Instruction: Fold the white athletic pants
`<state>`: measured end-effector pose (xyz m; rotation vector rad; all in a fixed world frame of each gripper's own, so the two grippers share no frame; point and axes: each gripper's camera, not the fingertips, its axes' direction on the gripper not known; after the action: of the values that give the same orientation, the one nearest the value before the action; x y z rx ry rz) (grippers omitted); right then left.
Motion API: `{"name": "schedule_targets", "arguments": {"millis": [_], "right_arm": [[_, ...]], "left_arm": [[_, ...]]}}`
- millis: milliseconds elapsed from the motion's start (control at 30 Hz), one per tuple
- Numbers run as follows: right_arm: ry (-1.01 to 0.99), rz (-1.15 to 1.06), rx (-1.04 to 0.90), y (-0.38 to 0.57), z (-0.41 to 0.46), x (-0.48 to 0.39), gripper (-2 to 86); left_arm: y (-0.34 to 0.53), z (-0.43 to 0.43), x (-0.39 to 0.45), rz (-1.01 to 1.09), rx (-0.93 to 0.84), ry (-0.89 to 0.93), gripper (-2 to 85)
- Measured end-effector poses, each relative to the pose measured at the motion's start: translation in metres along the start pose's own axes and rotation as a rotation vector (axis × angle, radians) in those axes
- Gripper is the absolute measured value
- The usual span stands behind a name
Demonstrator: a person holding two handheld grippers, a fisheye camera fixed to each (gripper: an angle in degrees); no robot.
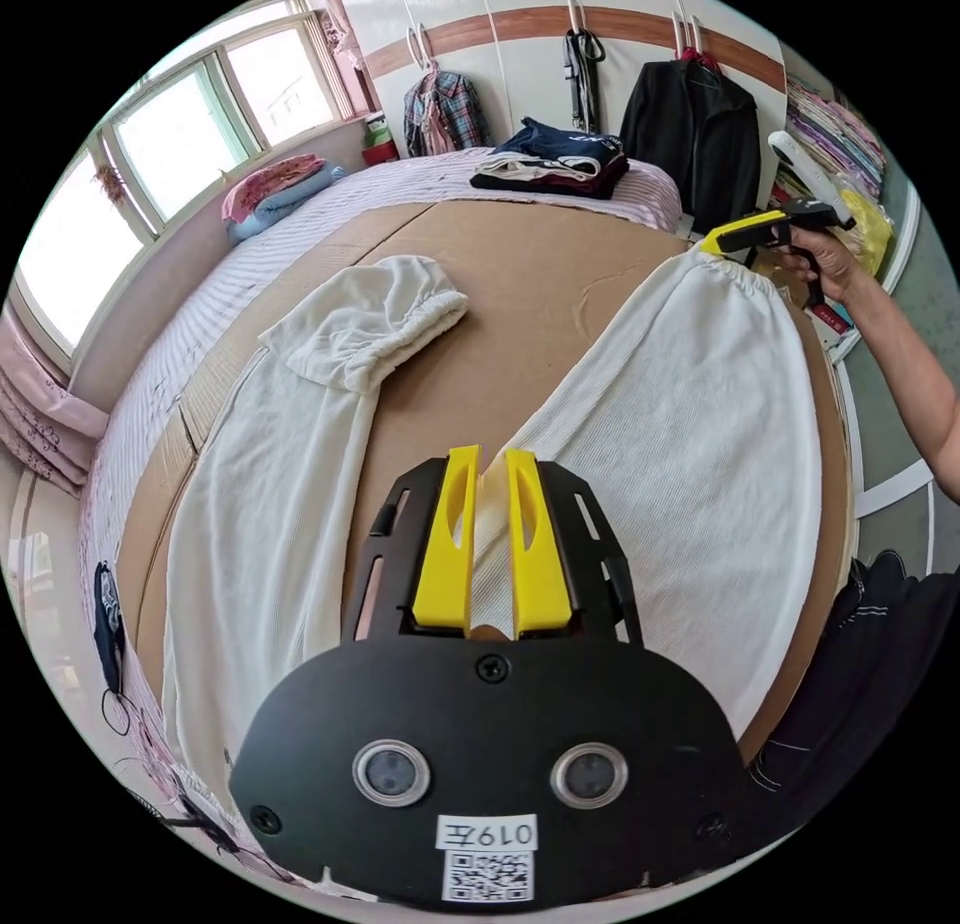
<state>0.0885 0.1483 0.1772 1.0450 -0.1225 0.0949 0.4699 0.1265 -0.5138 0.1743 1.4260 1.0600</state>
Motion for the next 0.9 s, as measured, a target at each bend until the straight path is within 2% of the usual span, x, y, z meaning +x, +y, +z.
{"name": "schedule_targets", "arguments": {"millis": [100, 167, 300, 400, 500, 633, 900], "right_arm": [[0.052, 0.034, 0.056, 0.013, -0.021, -0.001, 7.1], [0.018, 0.057, 0.119, 0.033, -0.049, 0.0, 10.2], [-0.081, 0.117, 0.062, 0.069, -0.06, 0.003, 11.0], [-0.088, 0.189, 0.032, 0.099, -0.054, 0.004, 11.8], [-0.178, 0.279, 0.065, 0.12, -0.05, 0.008, 11.9], [-0.183, 0.32, 0.073, 0.129, -0.041, -0.001, 10.7], [-0.088, 0.322, 0.062, 0.132, -0.029, -0.032, 6.6]], "left_arm": [[0.009, -0.001, -0.002, -0.054, 0.013, -0.014, 6.6], [0.02, -0.012, -0.004, -0.093, 0.048, -0.004, 7.5], [0.037, -0.043, 0.021, -0.061, 0.154, 0.066, 7.1], [0.046, -0.055, 0.075, 0.101, 0.181, 0.169, 6.6], [0.053, -0.058, 0.133, 0.259, 0.179, 0.237, 6.5], [0.06, -0.045, 0.183, 0.395, 0.13, 0.051, 5.8], [0.058, -0.036, 0.183, 0.422, 0.094, 0.072, 1.6]]}}
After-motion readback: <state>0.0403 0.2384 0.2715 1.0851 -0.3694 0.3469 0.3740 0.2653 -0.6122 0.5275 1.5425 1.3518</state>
